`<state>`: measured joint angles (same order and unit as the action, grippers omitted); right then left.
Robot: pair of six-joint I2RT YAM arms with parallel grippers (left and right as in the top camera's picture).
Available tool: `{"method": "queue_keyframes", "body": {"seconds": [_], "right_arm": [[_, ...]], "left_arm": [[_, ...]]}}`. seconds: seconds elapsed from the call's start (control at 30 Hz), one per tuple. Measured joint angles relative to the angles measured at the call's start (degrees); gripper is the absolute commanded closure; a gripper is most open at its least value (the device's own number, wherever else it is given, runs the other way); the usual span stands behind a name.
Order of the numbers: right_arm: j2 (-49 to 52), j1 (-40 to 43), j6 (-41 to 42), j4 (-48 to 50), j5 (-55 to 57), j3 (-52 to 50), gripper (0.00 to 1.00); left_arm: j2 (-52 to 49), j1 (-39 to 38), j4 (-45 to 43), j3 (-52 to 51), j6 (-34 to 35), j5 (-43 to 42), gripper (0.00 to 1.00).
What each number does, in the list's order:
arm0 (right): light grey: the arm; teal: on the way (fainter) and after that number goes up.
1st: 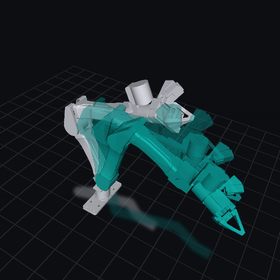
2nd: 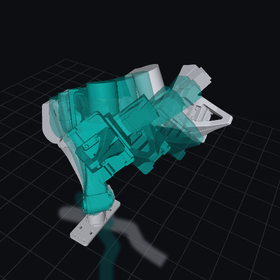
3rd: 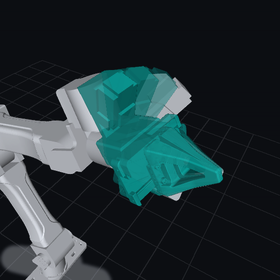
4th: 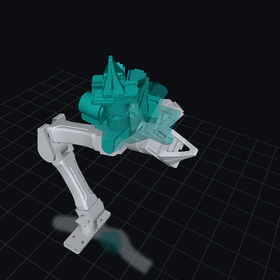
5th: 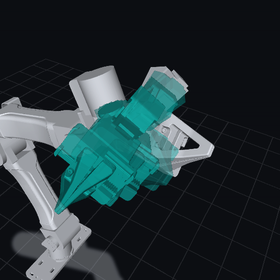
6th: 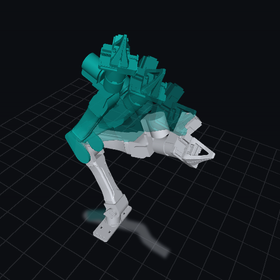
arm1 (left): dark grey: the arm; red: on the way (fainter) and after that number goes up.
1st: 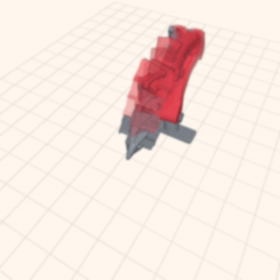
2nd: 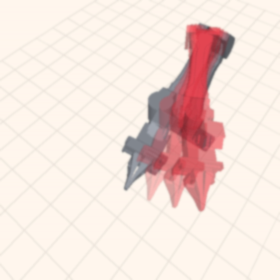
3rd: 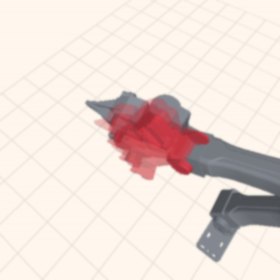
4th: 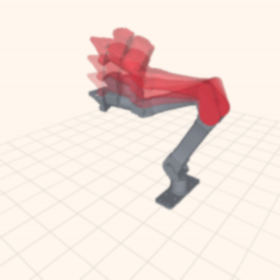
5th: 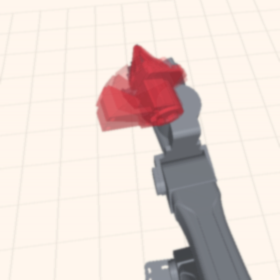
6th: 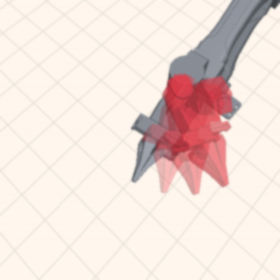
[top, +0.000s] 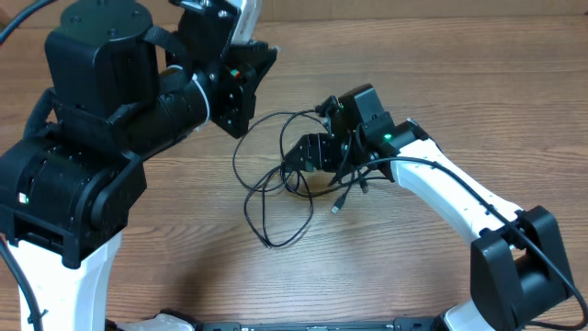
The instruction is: Untangle cables
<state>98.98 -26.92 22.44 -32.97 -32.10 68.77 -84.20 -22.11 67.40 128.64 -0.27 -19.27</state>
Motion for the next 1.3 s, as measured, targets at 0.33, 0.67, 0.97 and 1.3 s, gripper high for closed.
{"method": "queue_keyframes", "body": {"seconds": [0.33, 0.67, 0.97, 1.3], "right_arm": [[0.0, 0.0, -1.6, -4.1, 2.4, -1.6, 0.28], [0.0, -0.7, -1.5, 2.3, 0.5, -13.0, 0.73], [0.0, -8.8, -1.2, 5.4, -0.7, -13.8, 0.96], [0.0, -9.4, 0.6, 7.8, -2.0, -12.2, 0.96]], "left_arm": [[0.0, 0.0, 2.4, 0.0, 0.0, 0.0, 0.86], [0.0, 0.0, 3.0, 0.0, 0.2, -0.5, 0.84], [0.0, 0.0, 2.9, 0.0, 0.2, -1.4, 0.84], [0.0, 0.0, 4.0, 0.0, 0.2, -2.1, 0.83]]}}
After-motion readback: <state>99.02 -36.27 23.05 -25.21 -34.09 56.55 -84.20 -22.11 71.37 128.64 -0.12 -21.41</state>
